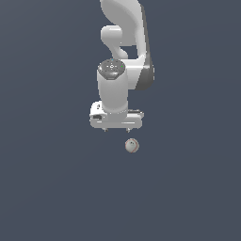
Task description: Pick up the object and move it to a goal position.
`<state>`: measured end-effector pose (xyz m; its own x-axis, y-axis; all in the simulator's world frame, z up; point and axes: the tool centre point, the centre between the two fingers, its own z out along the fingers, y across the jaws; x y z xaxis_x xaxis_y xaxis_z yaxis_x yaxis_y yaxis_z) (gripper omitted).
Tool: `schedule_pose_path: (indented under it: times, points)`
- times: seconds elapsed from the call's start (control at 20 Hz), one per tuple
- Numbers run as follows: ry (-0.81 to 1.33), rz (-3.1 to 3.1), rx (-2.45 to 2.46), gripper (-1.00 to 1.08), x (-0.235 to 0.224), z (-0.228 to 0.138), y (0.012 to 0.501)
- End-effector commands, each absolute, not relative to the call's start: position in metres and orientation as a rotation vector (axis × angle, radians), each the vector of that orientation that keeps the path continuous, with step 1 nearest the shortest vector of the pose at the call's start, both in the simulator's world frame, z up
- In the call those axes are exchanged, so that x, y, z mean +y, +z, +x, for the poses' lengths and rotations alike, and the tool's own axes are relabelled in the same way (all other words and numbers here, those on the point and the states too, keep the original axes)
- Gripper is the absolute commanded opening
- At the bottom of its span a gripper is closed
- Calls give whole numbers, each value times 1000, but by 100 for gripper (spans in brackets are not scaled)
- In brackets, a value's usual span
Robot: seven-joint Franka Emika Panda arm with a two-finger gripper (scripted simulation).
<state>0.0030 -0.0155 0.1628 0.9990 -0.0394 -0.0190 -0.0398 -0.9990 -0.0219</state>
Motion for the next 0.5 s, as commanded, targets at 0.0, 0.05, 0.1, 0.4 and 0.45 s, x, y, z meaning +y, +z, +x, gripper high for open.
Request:
schedule_pose_path:
  times: [0.0,0.05,0.1,0.4,0.45]
  points:
    - [29,-3119,62,100,-16,3,163]
    - [29,-3119,62,100,-16,3,163]
    - [28,-3120,62,100,-17,3,163]
    - [16,-3141,80,100,-34,7,161]
    - [14,-3143,86,100,-36,7,161]
